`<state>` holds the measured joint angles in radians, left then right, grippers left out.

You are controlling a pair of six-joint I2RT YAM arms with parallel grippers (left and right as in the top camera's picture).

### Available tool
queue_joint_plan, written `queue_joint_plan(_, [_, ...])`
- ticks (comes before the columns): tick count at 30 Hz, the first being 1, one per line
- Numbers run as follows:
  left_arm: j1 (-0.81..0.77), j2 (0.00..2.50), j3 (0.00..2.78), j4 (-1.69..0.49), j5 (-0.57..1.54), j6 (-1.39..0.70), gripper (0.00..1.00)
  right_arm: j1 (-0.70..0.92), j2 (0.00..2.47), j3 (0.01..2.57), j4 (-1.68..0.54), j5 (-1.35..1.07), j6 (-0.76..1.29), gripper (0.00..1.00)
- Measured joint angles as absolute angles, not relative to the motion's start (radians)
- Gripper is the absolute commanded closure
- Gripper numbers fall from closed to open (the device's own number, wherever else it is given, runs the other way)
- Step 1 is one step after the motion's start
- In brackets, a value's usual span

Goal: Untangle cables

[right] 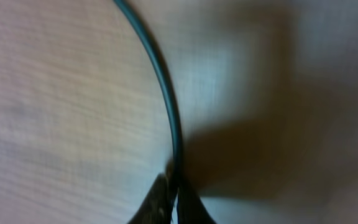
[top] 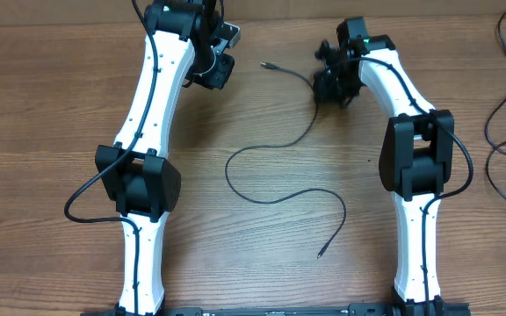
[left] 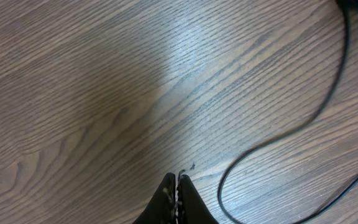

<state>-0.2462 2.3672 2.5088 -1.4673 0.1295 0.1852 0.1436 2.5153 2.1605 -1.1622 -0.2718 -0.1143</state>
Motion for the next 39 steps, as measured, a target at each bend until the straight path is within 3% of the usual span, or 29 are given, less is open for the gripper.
queue_joint_plan(7, [-0.246, 2.367, 2.509, -1.467, 0.126, 0.185, 0.95, 0.145, 2.49, 2.133, -1.498, -0.239, -0.032, 0.96])
queue_joint_plan(17, [-0.246, 2.367, 2.509, -1.469, 0.126, 0.185, 0.9, 0.146, 2.343, 2.132, -1.582, -0.228, -0.012, 0.96])
queue_joint_plan(19, [-0.246, 2.367, 2.509, -1.468, 0.126, 0.185, 0.9, 0.147, 2.331, 2.132, -1.508, -0.228, -0.024, 0.85])
queue_joint_plan(21, [-0.246, 2.367, 2.509, -1.465, 0.126, 0.185, 0.9, 0.148, 2.331, 2.131, -1.429, -0.231, -0.056, 0.59])
queue_joint_plan(24, [-0.246, 2.367, 2.509, -1.46, 0.126, 0.185, 0.95, 0.154, 2.331, 2.125, -1.291, -0.234, -0.169, 0.44])
queue_joint_plan(28, [-0.246, 2.367, 2.509, -1.462, 0.126, 0.185, 0.94, 0.17, 2.329, 2.072, -1.047, -0.258, -0.37, 0.12])
queue_joint_plan(34, [-0.246, 2.367, 2.509, -1.466, 0.126, 0.185, 0.94, 0.201, 2.329, 1.981, -0.838, -0.317, -0.626, 0.01])
queue_joint_plan(39, [-0.246, 2.367, 2.509, -1.465, 0.126, 0.185, 0.94, 0.233, 2.329, 1.938, -0.693, -0.328, -0.72, 0.04])
